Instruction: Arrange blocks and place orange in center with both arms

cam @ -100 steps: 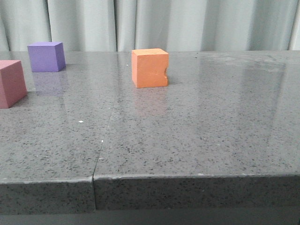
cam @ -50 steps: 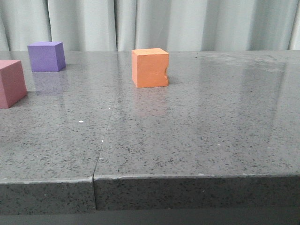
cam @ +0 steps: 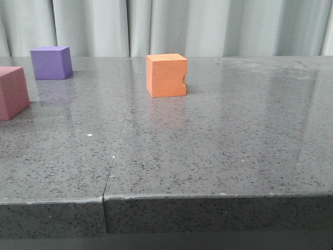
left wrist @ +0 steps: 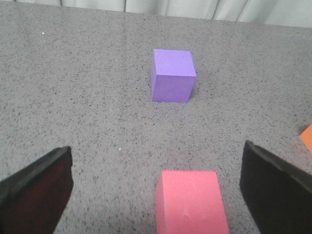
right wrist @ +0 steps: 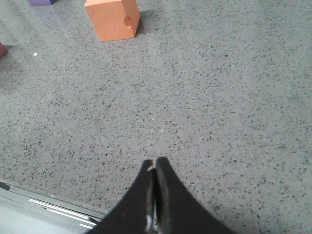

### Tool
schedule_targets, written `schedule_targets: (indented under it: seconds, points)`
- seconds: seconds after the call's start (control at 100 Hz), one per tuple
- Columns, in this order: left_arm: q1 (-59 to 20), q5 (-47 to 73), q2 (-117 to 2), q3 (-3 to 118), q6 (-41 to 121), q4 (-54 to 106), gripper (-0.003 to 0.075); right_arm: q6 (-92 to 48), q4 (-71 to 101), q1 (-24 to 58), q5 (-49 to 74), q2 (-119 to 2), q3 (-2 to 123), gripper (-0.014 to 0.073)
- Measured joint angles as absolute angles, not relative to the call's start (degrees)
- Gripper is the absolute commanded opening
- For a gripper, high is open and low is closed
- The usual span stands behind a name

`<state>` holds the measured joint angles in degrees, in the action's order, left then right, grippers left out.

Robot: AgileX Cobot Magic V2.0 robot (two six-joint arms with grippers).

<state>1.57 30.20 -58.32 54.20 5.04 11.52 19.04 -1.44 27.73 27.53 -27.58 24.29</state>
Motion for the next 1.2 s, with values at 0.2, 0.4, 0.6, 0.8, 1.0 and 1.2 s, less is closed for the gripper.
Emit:
schedule_targets:
  seconds: [0.2,0.4,0.6,0.8,1.0,1.2]
  points:
    - [-1.5,34.1,-65.3,61.3,16.6,14.7,0.0672,19.0,-1.4,27.7,27.5,-27.6,24.3,-0.0067]
    - [-6.7,40.3,-73.4,69.9,30.1,18.2,0.0672,19.0,-1.4,27.7,27.5,-27.6,24.3,-0.0067]
    - [-11.6,47.0,-82.6,80.6,43.6,24.2,0.0672,19.0,-1.4,27.7,27.5,-27.6,24.3,-0.0067]
    - [-15.2,53.4,-92.0,90.8,53.4,28.4,0.0672,19.0,-1.4,27.7,27.5,-27.6,24.3,-0.0067]
    - [-18.6,56.6,-100.0,98.8,55.1,28.9,0.0672,19.0,-1.4,27.7,27.5,-27.6,24.3,-0.0067]
    - [-21.2,57.3,-106.8,103.8,55.4,29.0,0.0672,19.0,-1.4,27.7,27.5,-27.6,24.3,-0.0067]
